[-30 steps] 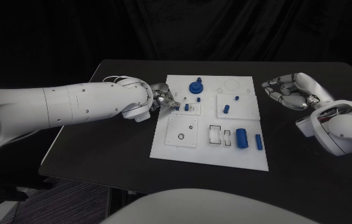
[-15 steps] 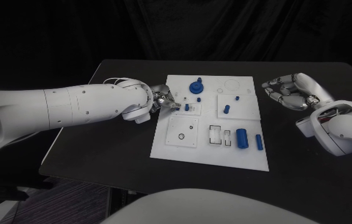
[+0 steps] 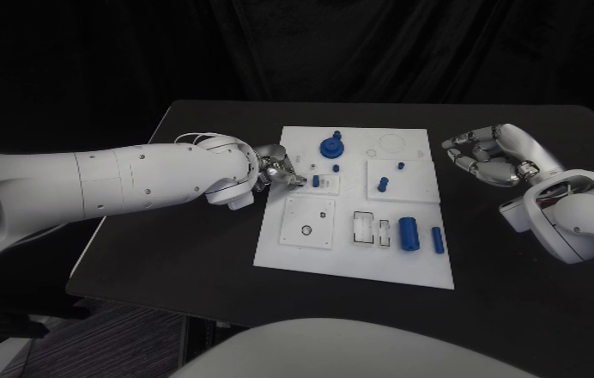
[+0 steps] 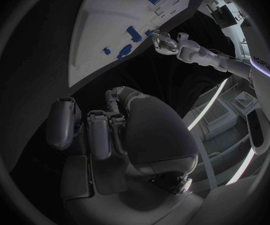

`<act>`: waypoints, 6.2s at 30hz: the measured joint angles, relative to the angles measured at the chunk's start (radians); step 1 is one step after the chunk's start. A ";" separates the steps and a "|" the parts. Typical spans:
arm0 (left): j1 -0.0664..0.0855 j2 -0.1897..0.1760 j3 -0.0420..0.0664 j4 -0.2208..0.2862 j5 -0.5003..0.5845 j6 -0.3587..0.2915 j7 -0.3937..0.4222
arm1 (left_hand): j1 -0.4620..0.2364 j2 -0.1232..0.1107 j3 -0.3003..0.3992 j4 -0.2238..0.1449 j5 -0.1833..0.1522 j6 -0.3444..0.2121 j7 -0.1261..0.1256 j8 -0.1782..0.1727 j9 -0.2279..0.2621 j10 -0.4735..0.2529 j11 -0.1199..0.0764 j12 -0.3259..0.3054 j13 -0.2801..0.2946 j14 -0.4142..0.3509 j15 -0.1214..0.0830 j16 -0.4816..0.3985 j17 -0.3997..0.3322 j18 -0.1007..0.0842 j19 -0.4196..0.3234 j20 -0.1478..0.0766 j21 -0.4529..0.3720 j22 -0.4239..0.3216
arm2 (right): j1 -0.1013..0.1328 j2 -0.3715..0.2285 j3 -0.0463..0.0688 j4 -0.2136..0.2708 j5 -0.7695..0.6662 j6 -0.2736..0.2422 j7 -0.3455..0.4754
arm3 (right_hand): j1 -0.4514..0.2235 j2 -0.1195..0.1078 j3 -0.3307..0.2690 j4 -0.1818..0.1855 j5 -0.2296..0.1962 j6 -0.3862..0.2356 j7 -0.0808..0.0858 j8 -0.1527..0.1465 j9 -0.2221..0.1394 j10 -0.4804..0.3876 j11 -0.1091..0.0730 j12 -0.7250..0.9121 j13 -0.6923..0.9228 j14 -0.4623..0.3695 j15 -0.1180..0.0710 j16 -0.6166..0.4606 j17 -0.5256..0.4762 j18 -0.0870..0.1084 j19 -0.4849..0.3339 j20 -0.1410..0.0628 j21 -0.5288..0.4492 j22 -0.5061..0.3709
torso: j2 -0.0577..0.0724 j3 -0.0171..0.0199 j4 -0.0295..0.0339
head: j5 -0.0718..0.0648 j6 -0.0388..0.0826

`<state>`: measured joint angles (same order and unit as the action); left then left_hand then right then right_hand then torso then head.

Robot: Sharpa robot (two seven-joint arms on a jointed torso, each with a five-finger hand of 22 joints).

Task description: Assemble the parts on the task board

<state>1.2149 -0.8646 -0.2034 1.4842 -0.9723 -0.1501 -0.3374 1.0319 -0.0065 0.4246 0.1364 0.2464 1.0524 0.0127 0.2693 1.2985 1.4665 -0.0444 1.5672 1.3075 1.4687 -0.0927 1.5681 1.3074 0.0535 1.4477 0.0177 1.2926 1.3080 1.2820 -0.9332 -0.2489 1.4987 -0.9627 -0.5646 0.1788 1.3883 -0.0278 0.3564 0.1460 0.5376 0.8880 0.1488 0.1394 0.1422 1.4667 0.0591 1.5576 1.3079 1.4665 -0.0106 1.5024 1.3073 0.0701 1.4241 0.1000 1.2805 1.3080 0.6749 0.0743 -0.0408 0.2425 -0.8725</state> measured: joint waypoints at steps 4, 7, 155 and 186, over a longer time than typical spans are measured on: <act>-0.001 0.000 0.000 -0.001 0.000 0.005 -0.004 | -0.087 -0.025 -0.106 0.081 -0.108 -0.005 0.005 -0.013 -0.012 0.000 0.000 0.000 0.000 0.000 0.000 0.000 0.000 0.000 -0.003 0.003 -0.006 0.000 | 0.000 0.000 0.000 0.000 0.000 0.001 -0.001 | 0.000 0.000 0.000 0.000 0.000 0.000 0.000 0.000 0.000 0.000 0.000 0.000 0.000 0.000 0.000 0.000 0.000 0.000 0.000 0.000 0.000 0.000 | 0.000 0.0000 -0.0002 | 0.000 0.000; -0.001 0.000 0.001 -0.002 0.000 0.009 -0.008 | -0.124 -0.026 -0.184 0.129 -0.168 -0.005 0.005 -0.029 -0.025 0.000 0.000 0.000 0.000 0.000 0.000 0.000 0.000 0.000 -0.005 0.005 -0.012 0.000 | 0.000 0.000 0.000 0.000 0.000 0.002 -0.003 | 0.000 0.000 0.000 0.000 0.000 0.000 0.000 0.000 0.000 0.000 0.000 0.000 0.000 0.000 0.000 0.000 0.000 0.000 0.000 0.000 0.000 0.000 | 0.000 0.0001 -0.0002 | 0.000 0.000; 0.029 0.262 -0.006 -0.346 -0.873 -0.199 0.563 | 0.466 -0.091 -0.177 0.010 -0.143 -0.159 -0.070 -0.196 -0.904 -0.642 0.047 -1.309 -0.968 -0.138 0.048 -0.240 -0.328 0.008 0.014 0.057 0.062 -0.001 | -0.013 -0.017 0.000 0.010 0.031 0.000 0.029 | -0.012 0.004 0.011 -0.011 0.015 0.011 -0.004 0.004 0.000 0.000 0.000 0.008 0.000 0.000 0.000 0.031 0.000 0.000 0.020 -0.005 0.038 0.000 | 0.015 -0.0062 -0.0090 | -0.022 0.000; 0.026 0.261 -0.006 -0.338 -0.871 -0.204 0.586 | 0.466 -0.091 -0.163 0.007 -0.143 -0.148 -0.066 -0.196 -0.913 -0.585 0.024 -1.301 -0.964 -0.134 0.044 -0.240 -0.328 0.008 0.014 0.057 0.062 0.000 | -0.013 -0.012 0.000 0.006 0.031 0.005 0.025 | -0.012 0.004 0.011 -0.011 0.015 0.011 -0.004 0.004 0.000 0.000 0.000 0.008 -0.001 0.000 0.000 0.031 0.000 0.000 0.020 -0.005 0.038 0.000 | 0.014 -0.0063 -0.0085 | -0.015 0.000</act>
<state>1.2408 -0.6035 -0.2096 1.1465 -1.8433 -0.3540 0.2491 1.4981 -0.0979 0.2614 0.1435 0.1037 0.9044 -0.0533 0.0734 0.3859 0.8818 -0.0199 0.2662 0.3436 1.3348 -0.0483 1.3280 0.9791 0.0611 1.4621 0.0749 1.3548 1.3080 1.2693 -0.9456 -0.2487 1.5050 -0.9317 -0.5595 0.2039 1.3762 -0.0237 0.3673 0.1351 0.5523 0.8987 0.1450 0.1432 0.1422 1.4667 0.0590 1.5653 1.3074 1.4665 -0.0105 1.5336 1.3073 0.0702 1.4440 0.0948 1.3186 1.3077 0.6892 0.0680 -0.0494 0.2275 -0.8726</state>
